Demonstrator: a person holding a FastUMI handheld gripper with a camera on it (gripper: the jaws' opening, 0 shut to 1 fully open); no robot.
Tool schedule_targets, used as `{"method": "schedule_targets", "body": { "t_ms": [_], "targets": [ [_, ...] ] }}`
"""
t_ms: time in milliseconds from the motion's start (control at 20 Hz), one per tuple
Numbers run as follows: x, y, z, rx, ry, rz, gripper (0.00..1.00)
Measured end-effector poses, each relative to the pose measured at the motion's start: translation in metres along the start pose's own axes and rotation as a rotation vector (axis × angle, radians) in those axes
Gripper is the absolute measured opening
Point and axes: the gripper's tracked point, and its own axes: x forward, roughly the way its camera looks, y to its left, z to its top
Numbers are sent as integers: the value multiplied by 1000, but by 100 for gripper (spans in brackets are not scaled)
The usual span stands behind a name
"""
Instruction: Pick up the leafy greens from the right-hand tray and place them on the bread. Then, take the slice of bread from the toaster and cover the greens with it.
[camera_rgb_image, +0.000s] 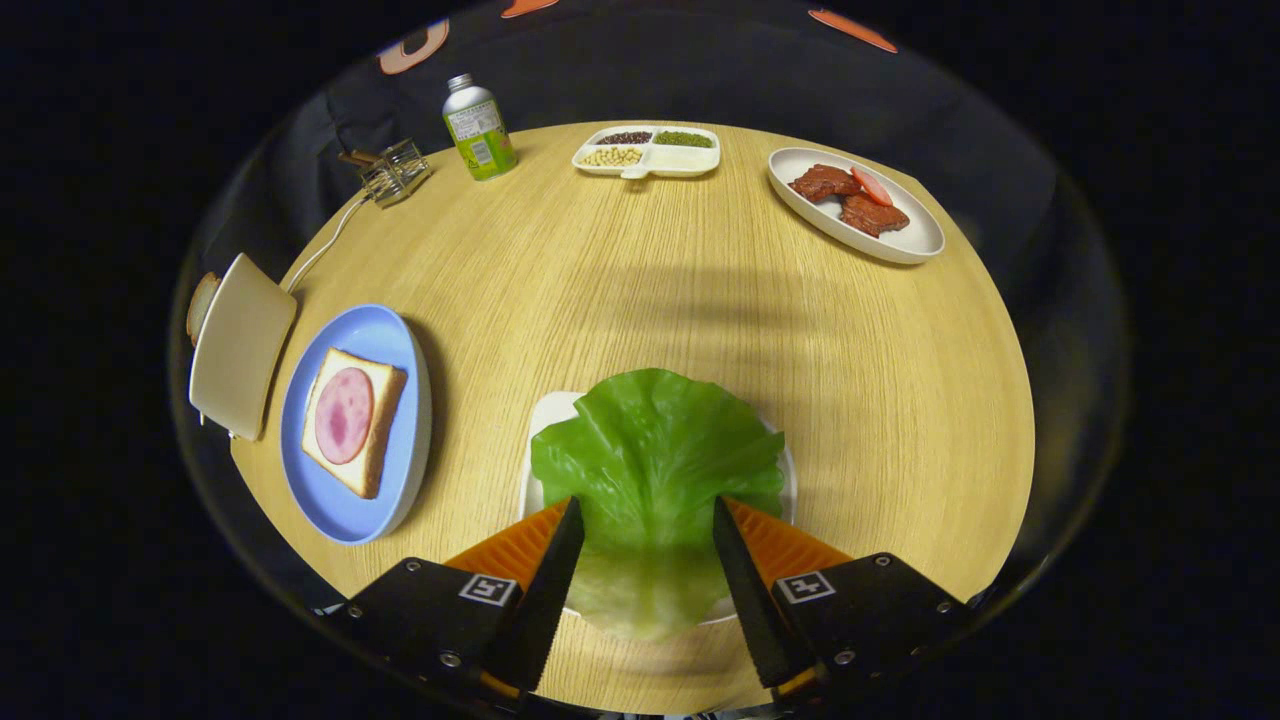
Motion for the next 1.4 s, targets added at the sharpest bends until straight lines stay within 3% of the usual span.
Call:
{"method": "schedule_targets", "body": {
  "t_ms": [250, 300, 400, 500, 1000, 1400],
  "targets": [
    [2, 4, 5, -30, -20, -19, 54],
    [3, 5, 6, -33, -29, -21, 38],
    [2, 5, 6, -31, -32, -27, 16],
    [-2, 9, 8, -2, -35, -12, 7],
    [-68, 72, 49, -36, -182, 122, 4],
    [-68, 169, 62, -173, -188, 236, 4]
  ]
}}
